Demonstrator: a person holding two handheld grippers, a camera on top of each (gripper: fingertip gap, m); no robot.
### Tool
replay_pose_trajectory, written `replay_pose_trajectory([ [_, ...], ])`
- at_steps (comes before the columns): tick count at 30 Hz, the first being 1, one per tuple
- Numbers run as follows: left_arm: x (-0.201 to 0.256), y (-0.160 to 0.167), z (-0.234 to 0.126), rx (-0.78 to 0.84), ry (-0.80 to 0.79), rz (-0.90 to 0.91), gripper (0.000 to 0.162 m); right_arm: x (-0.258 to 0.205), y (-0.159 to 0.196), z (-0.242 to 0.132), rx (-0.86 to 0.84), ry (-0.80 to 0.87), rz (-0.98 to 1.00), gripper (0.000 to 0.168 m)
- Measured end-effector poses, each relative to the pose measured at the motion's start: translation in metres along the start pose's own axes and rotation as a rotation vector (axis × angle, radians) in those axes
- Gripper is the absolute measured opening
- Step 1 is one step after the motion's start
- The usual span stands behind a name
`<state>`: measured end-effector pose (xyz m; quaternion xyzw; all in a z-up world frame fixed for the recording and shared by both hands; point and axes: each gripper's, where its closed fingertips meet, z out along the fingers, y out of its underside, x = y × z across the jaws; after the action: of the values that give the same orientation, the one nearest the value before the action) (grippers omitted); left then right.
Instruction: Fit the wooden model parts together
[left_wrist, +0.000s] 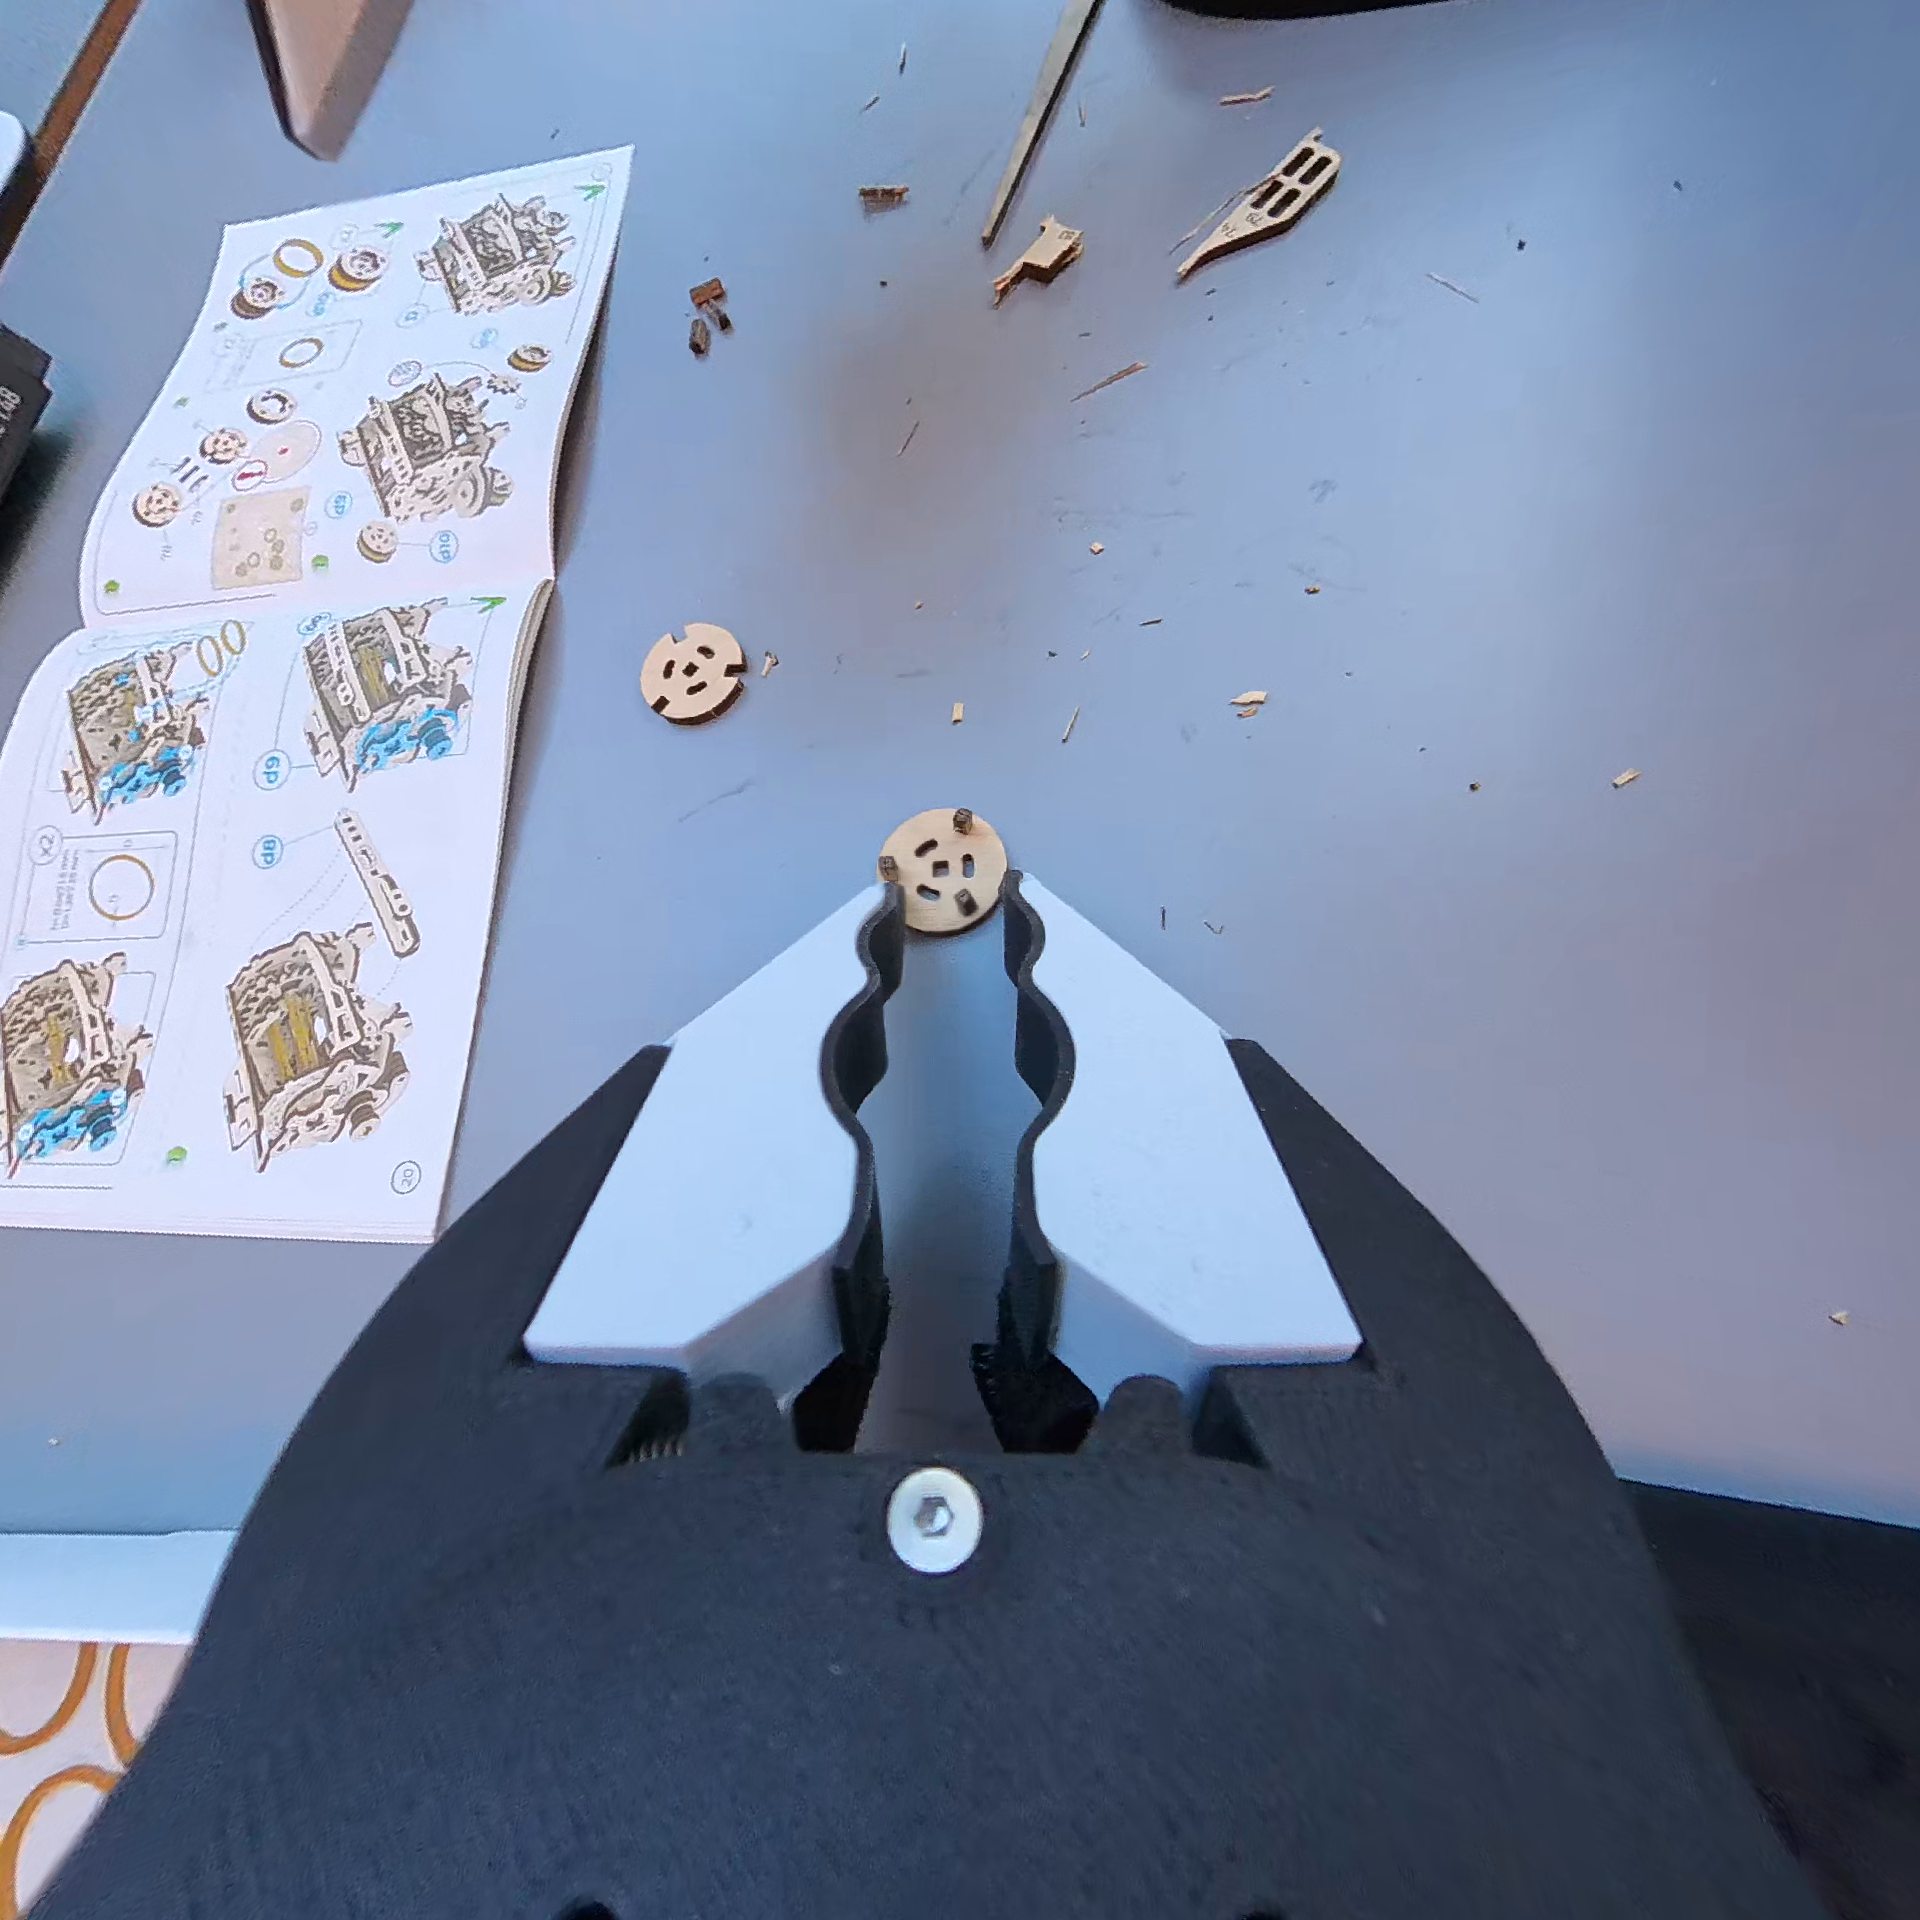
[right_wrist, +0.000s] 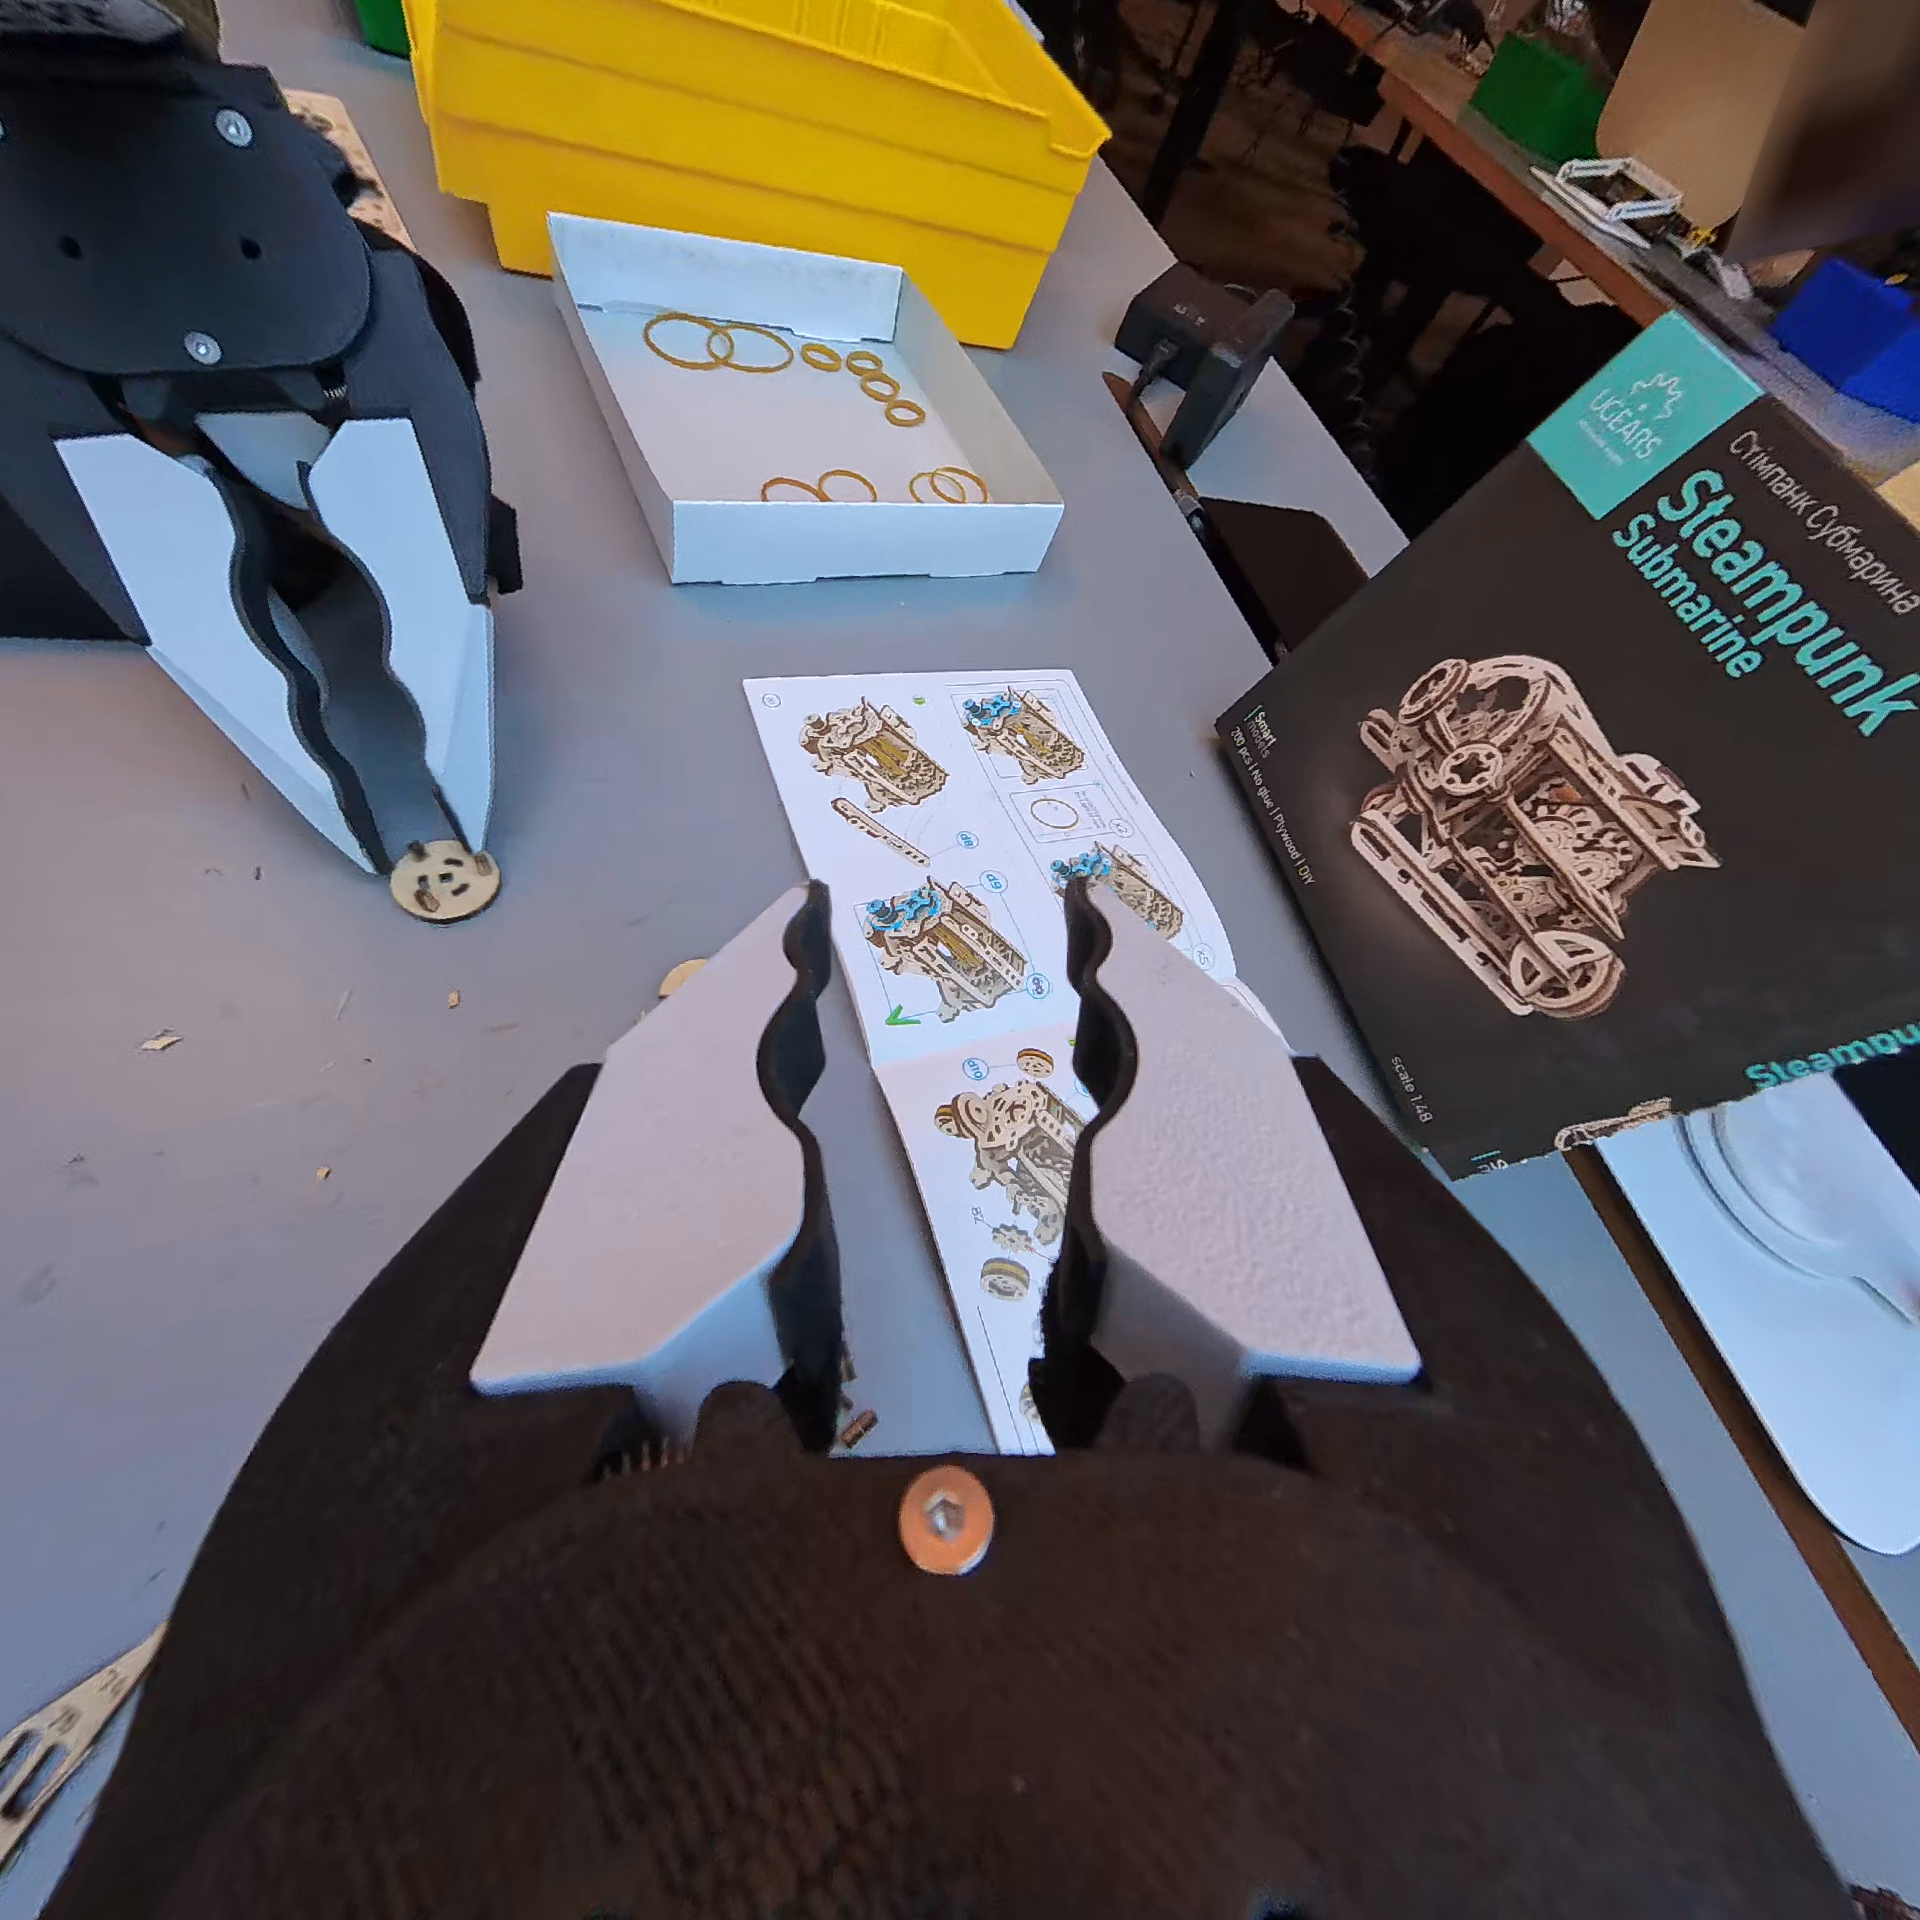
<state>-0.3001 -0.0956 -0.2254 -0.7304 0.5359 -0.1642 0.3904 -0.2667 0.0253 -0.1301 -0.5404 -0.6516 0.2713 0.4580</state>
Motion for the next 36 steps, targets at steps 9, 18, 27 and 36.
replay_pose_trajectory([
  [9,0.001,0.0,-0.001,0.009,0.008,0.015,0.014,0.039,-0.012,-0.026,0.157,0.165,0.055,0.038],
  [18,-0.008,-0.001,-0.012,0.042,-0.018,-0.013,0.019,0.082,-0.015,-0.062,0.314,0.476,0.018,0.027],
  [27,-0.039,-0.018,-0.031,0.205,-0.121,-0.142,0.025,0.095,-0.009,-0.069,0.329,0.596,0.017,0.088],
  [36,-0.114,-0.042,-0.112,0.614,-0.54,-0.306,0.045,0.122,0.012,-0.087,0.349,0.78,0.177,0.0],
])
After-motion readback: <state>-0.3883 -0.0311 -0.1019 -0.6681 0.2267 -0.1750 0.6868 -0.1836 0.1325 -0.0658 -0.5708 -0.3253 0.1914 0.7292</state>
